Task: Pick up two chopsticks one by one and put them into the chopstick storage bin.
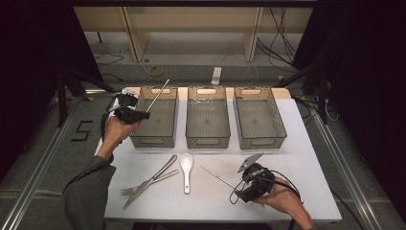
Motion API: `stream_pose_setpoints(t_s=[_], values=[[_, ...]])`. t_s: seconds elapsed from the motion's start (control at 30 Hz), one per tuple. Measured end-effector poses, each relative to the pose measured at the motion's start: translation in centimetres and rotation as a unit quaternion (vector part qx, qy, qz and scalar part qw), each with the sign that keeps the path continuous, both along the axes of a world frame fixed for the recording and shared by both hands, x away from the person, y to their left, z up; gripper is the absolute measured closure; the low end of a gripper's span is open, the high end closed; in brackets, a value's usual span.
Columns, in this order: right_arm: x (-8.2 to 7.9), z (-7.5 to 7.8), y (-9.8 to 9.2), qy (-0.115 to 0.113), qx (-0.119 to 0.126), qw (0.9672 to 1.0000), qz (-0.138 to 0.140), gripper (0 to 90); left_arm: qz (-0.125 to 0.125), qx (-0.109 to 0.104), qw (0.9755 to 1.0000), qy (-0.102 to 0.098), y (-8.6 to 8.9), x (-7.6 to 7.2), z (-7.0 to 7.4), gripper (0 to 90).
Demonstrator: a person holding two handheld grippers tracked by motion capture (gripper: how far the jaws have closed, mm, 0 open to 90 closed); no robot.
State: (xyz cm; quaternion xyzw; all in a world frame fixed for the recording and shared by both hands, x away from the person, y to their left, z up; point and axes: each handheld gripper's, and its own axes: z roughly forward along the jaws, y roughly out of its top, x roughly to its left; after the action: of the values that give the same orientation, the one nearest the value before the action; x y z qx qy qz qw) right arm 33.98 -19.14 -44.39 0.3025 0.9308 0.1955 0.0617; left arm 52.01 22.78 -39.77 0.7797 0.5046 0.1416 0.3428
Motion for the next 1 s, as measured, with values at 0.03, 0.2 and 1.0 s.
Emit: stream_pose_setpoints(t_s=[0.03, 0.2, 1.0], values=[[0.0, 0.0, -0.1, 0.0, 0.002, 1.0, 0.002, 30.8, 0.007, -0.002, 1.0, 0.001, 0.1, 0.3, -0.3, 85.4], [-0.1, 0.0, -0.1, 0.001, 0.002, 1.0, 0.0, 30.7, 0.018, -0.001, 0.9998, 0.005, 0.3, 0.6, -0.6, 85.2], [-0.3, 0.1, -0.3, 0.004, 0.004, 1.0, 0.0, 27.2, 0.08, 0.0, 0.9961, 0.038, -0.5, 1.0, -0.9, 46.9]])
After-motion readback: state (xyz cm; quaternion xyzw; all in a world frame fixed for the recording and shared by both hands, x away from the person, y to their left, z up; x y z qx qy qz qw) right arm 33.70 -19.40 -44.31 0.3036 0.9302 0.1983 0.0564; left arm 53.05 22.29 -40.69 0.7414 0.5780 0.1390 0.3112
